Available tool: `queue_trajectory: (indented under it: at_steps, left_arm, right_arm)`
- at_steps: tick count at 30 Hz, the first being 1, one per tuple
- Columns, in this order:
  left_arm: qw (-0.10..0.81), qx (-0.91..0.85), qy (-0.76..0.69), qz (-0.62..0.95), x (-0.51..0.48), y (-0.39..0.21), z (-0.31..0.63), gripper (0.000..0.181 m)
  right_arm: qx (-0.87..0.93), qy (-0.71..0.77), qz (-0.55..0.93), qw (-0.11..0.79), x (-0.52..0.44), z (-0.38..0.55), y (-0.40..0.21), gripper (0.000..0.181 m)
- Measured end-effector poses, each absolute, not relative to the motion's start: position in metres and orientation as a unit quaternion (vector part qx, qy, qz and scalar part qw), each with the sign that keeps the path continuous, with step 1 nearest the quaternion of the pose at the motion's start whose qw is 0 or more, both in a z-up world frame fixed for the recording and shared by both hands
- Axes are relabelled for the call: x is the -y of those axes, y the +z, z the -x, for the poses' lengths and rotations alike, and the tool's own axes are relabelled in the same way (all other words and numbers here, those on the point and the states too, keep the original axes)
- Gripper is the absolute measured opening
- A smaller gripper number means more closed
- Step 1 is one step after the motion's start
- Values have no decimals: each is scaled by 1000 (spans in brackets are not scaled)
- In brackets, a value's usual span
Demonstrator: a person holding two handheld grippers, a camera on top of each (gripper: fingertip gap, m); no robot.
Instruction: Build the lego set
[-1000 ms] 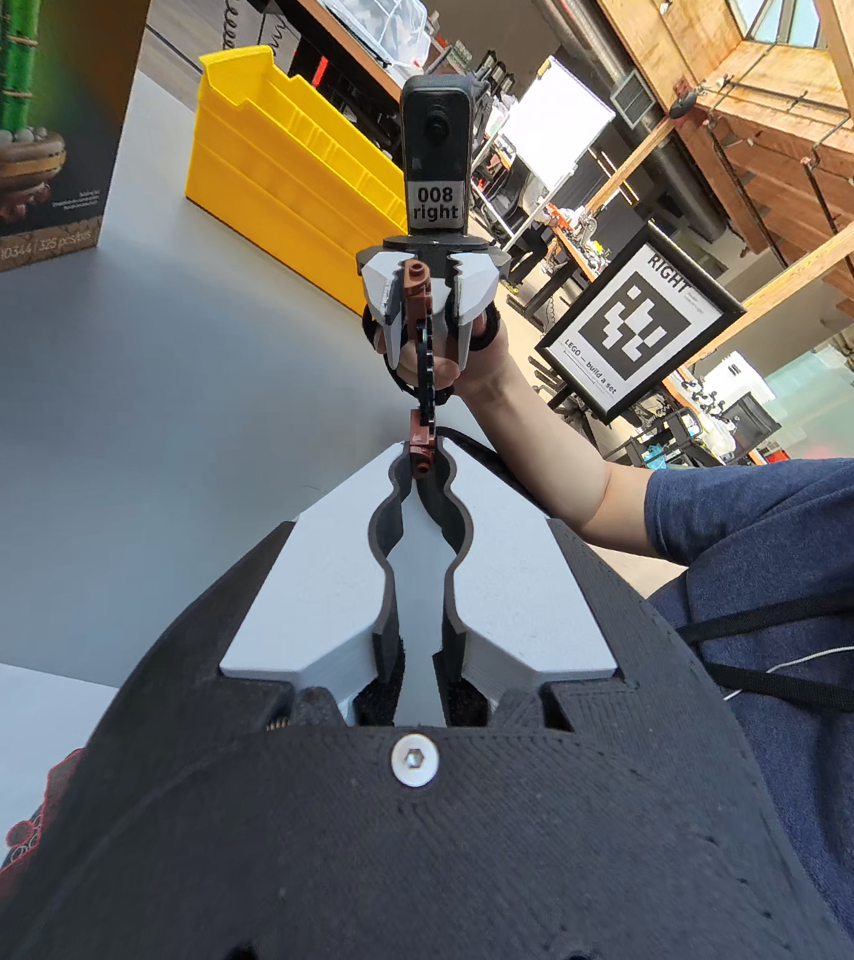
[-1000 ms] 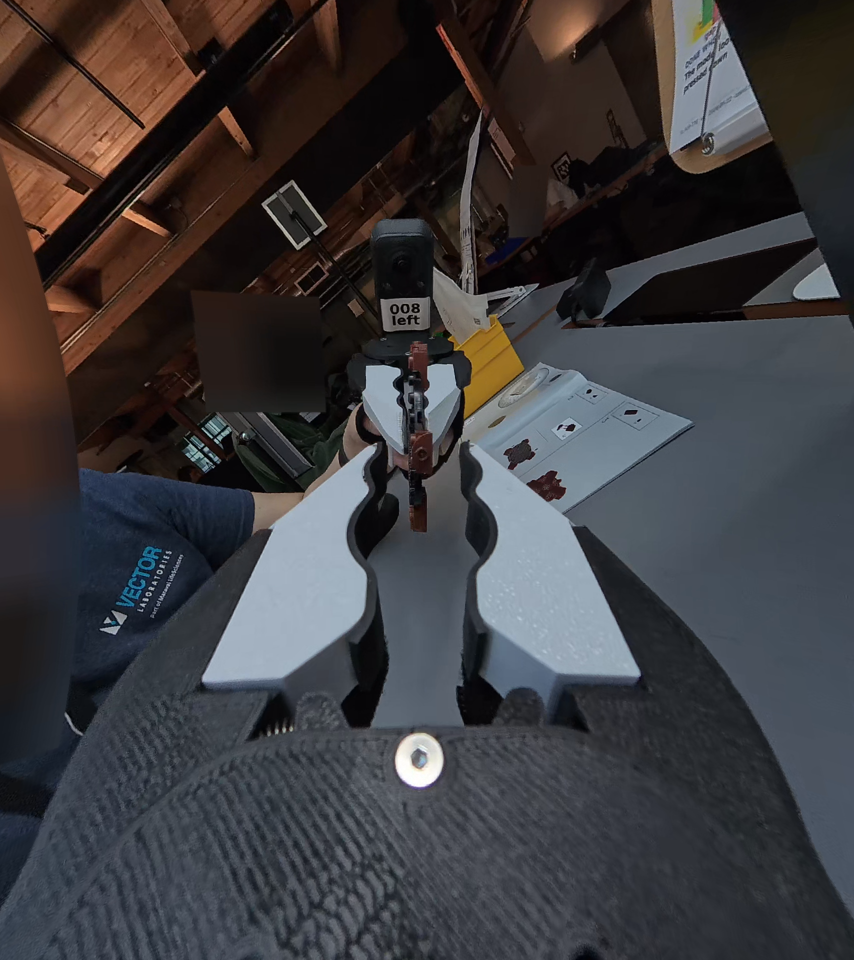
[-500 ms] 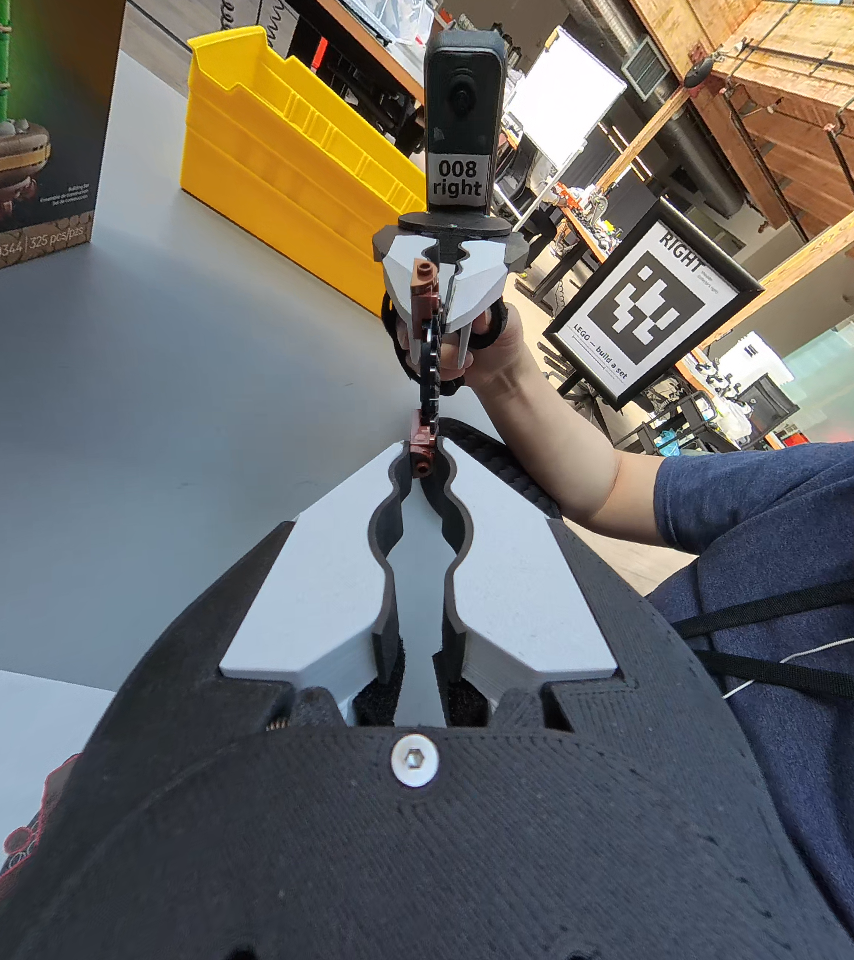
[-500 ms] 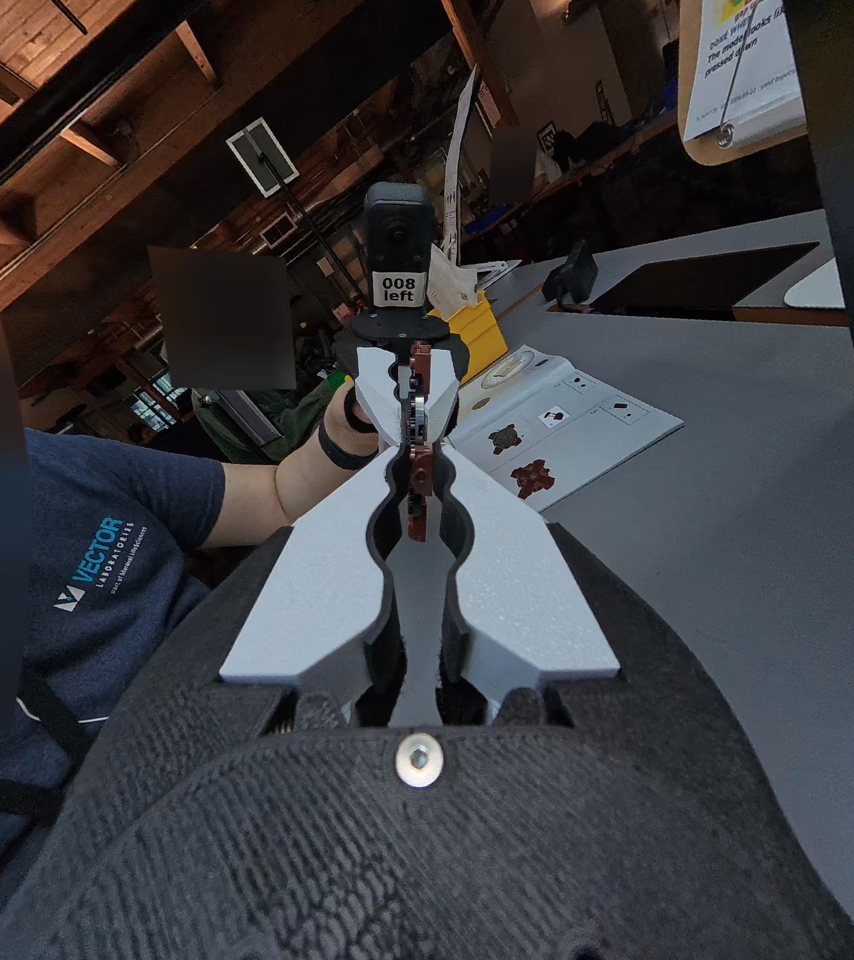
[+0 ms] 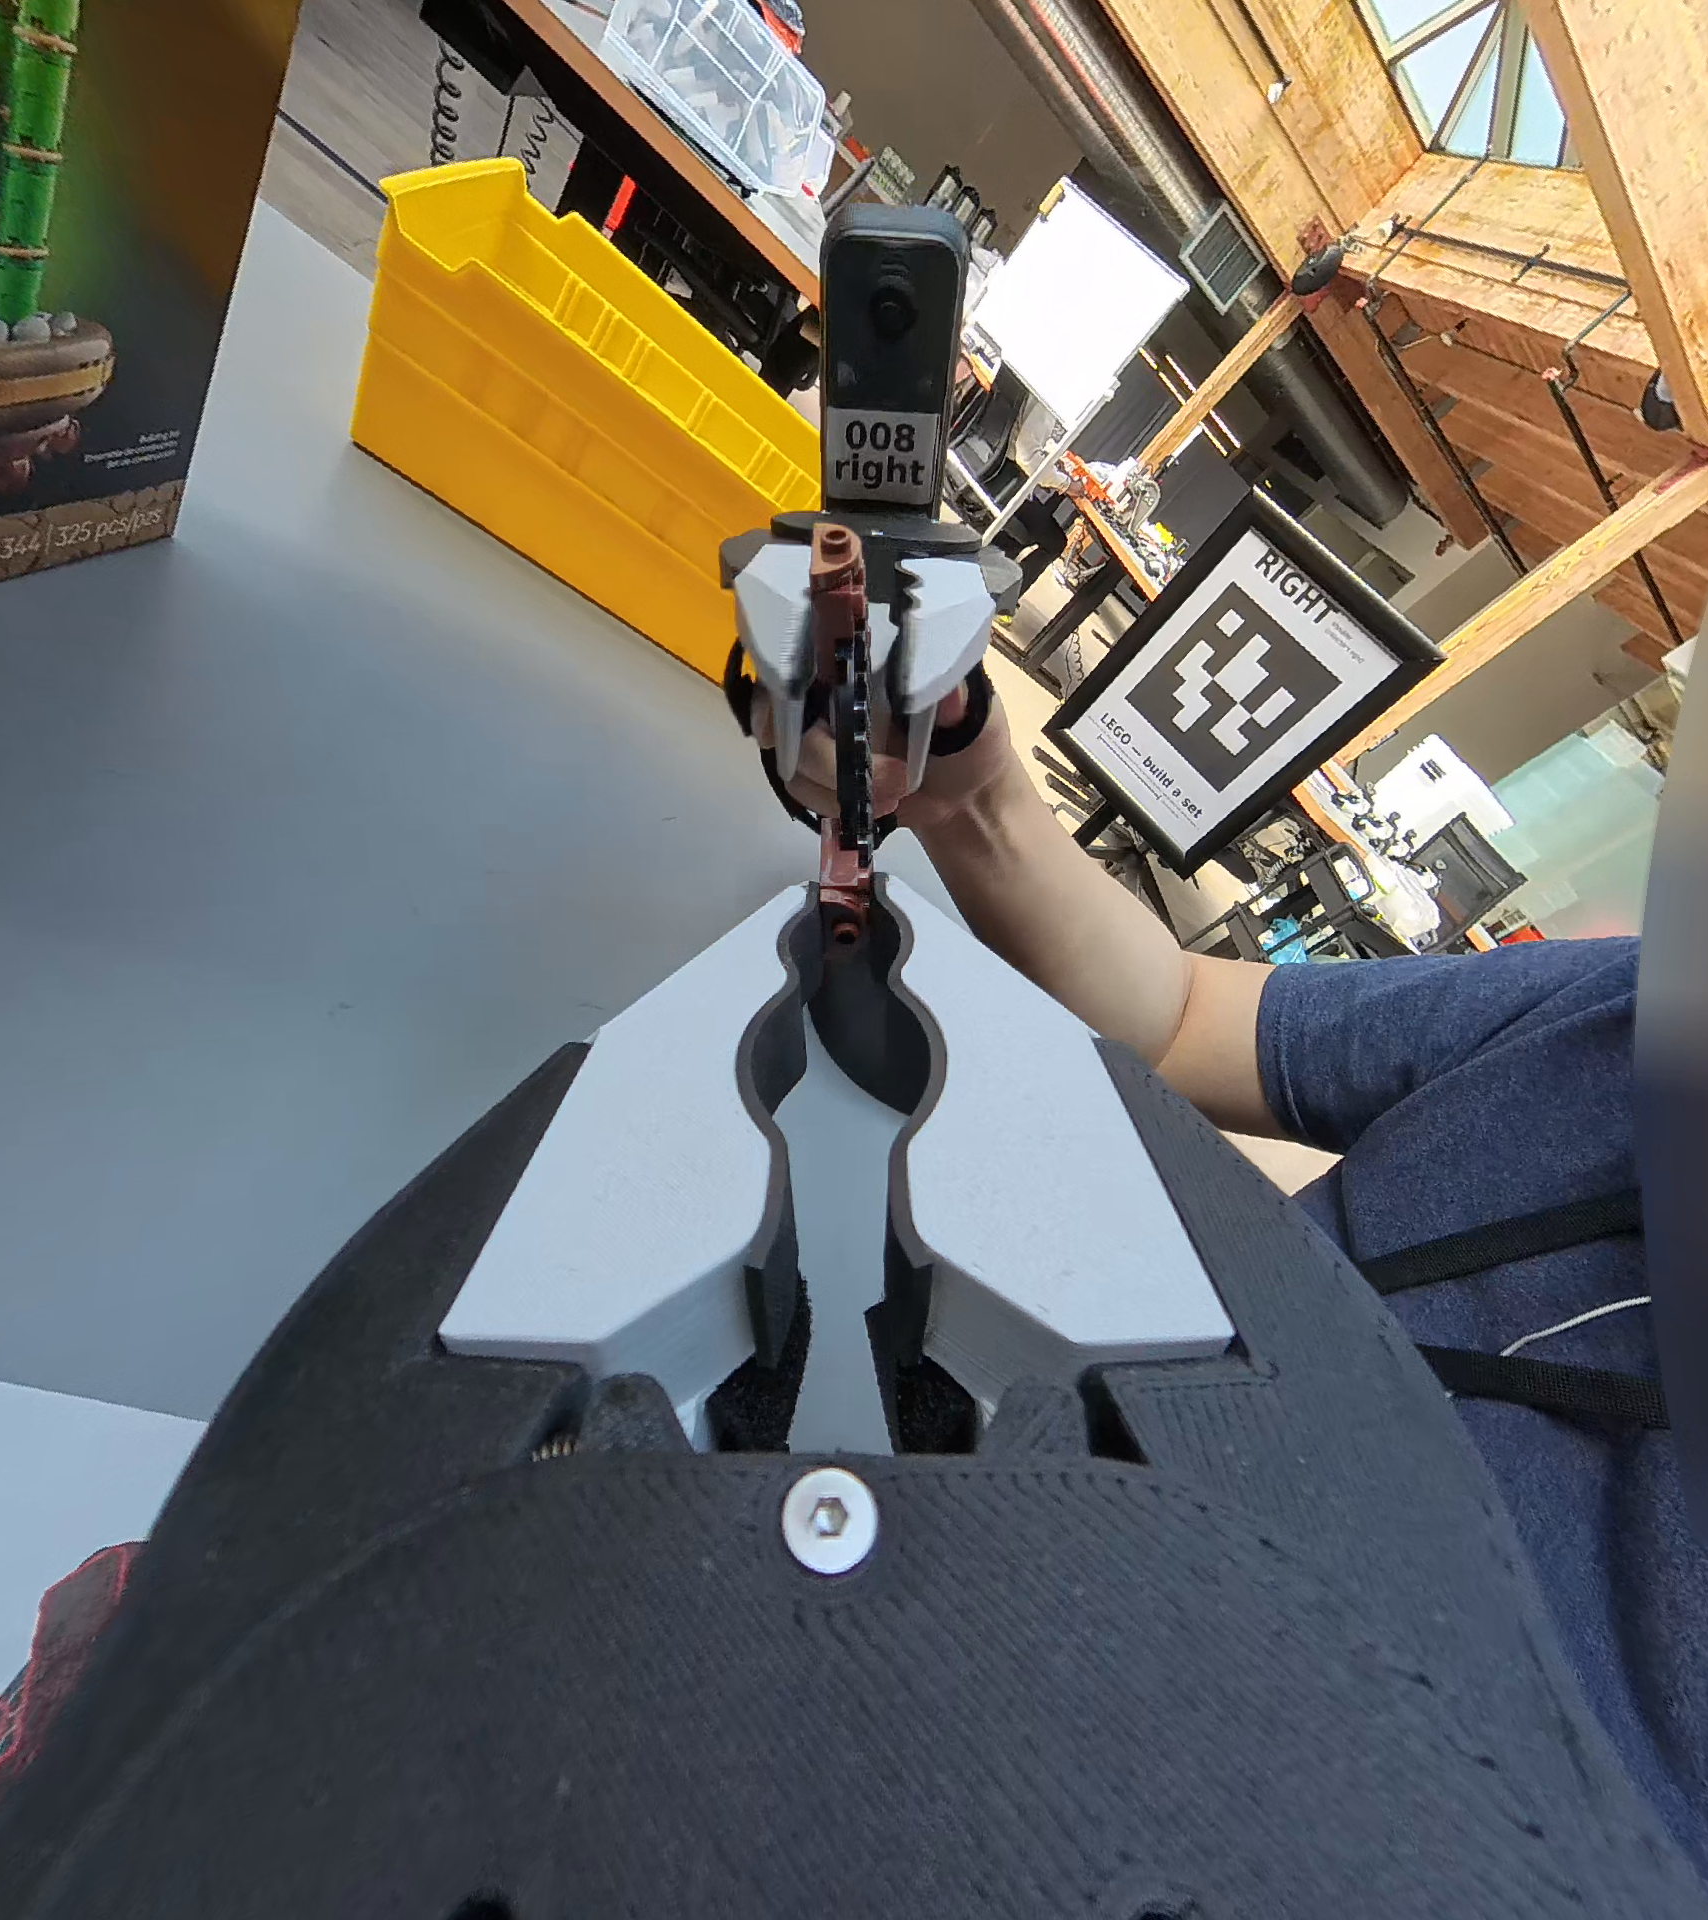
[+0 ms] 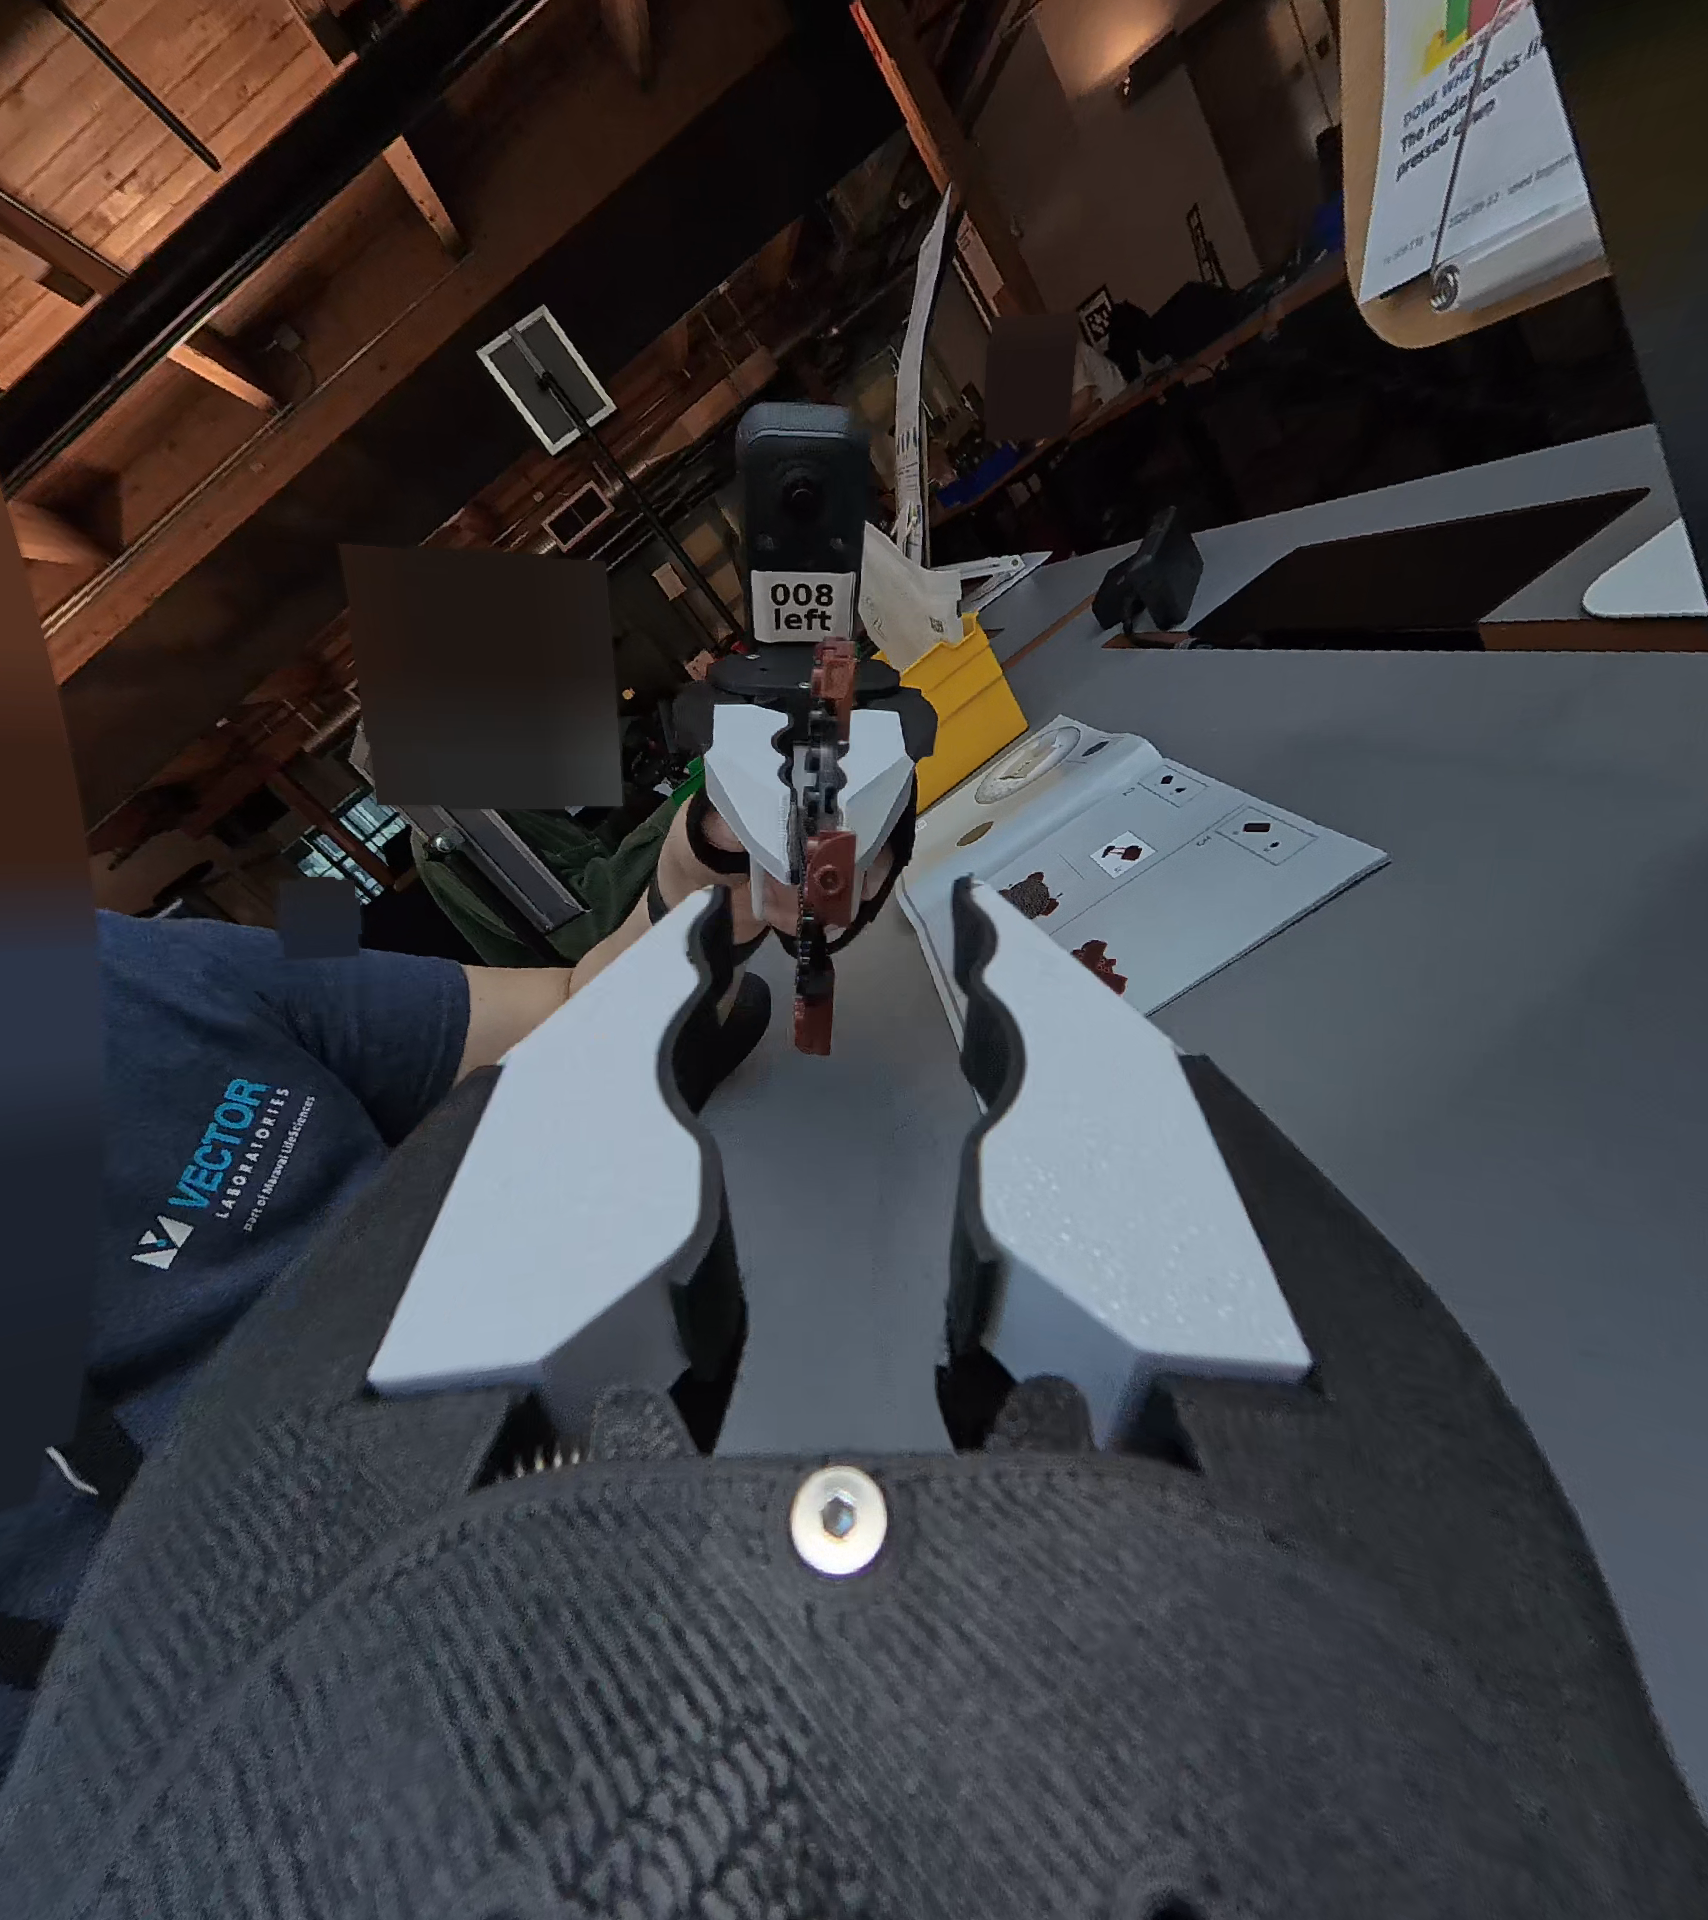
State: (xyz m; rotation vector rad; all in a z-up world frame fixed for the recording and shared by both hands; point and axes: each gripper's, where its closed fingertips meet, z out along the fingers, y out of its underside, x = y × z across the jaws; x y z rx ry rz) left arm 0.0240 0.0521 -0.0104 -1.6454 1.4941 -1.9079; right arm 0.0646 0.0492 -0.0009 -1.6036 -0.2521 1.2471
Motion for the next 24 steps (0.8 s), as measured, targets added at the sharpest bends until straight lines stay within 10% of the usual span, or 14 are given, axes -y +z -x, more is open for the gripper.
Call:
queue_trajectory:
  at_steps: [6,24]
  left_arm:
    - [118,-480,-665,560,-62,-3,-24,5]
    - [113,-450,-702,541,-71,8,-22,25]
  right_arm:
    - [131,539,678,482,-48,-38,-13,7]
    - [153,547,708,419,-43,-12,-34,7]
